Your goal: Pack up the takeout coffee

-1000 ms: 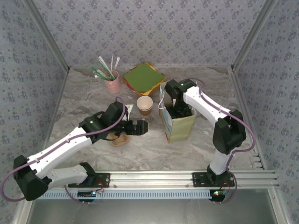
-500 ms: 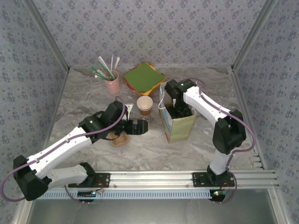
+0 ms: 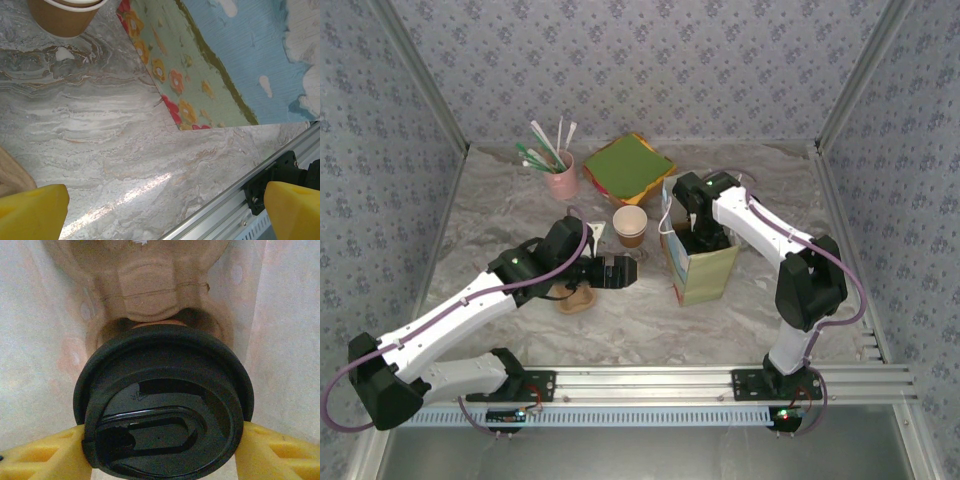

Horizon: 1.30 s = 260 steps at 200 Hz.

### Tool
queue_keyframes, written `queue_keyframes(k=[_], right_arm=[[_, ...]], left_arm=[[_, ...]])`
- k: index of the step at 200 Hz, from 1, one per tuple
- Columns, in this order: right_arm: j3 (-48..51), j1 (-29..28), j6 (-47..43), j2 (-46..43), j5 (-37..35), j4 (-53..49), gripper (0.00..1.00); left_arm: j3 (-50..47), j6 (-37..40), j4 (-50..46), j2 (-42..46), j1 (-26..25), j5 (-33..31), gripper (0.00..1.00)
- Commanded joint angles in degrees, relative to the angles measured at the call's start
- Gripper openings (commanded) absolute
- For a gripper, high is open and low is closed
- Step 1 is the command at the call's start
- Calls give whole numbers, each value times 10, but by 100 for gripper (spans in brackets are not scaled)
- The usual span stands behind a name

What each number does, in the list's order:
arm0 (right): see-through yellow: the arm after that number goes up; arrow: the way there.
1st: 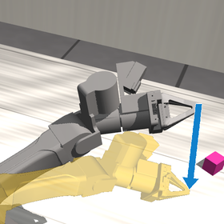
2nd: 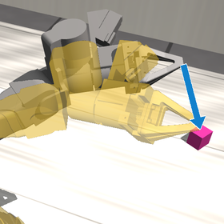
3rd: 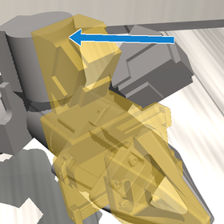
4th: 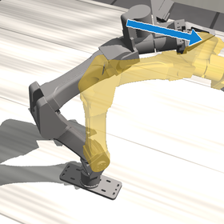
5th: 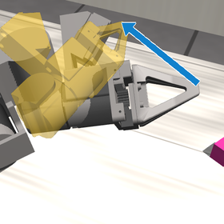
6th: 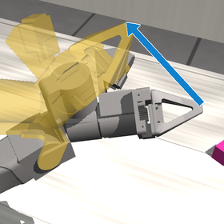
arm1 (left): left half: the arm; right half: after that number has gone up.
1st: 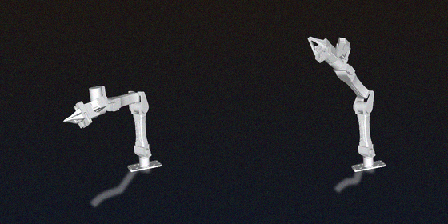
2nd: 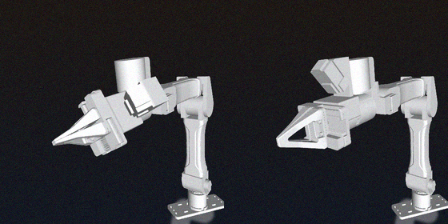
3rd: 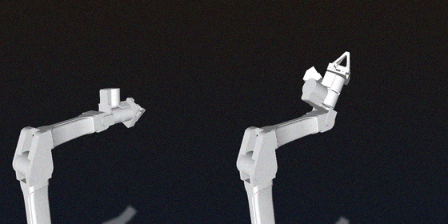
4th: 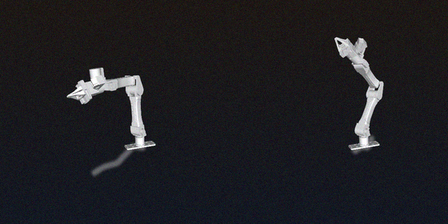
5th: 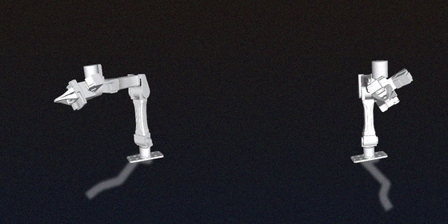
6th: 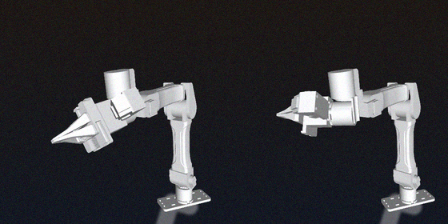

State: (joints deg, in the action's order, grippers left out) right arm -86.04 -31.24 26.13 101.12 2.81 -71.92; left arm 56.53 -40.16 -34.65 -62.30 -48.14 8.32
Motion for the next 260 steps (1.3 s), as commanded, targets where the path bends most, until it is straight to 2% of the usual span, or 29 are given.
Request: queue_keyframes(k=[1, 140, 260], right_arm=[[41, 2, 1, 29, 0, 18, 67], [25, 3, 1, 21, -1, 0, 67], [49, -2, 2, 32, 4, 25, 67]], left_arm=[[15, -4, -2, 3, -5, -1, 100], [15, -4, 1, 3, -6, -1, 100], [11, -8, -1, 8, -8, -4, 100]])
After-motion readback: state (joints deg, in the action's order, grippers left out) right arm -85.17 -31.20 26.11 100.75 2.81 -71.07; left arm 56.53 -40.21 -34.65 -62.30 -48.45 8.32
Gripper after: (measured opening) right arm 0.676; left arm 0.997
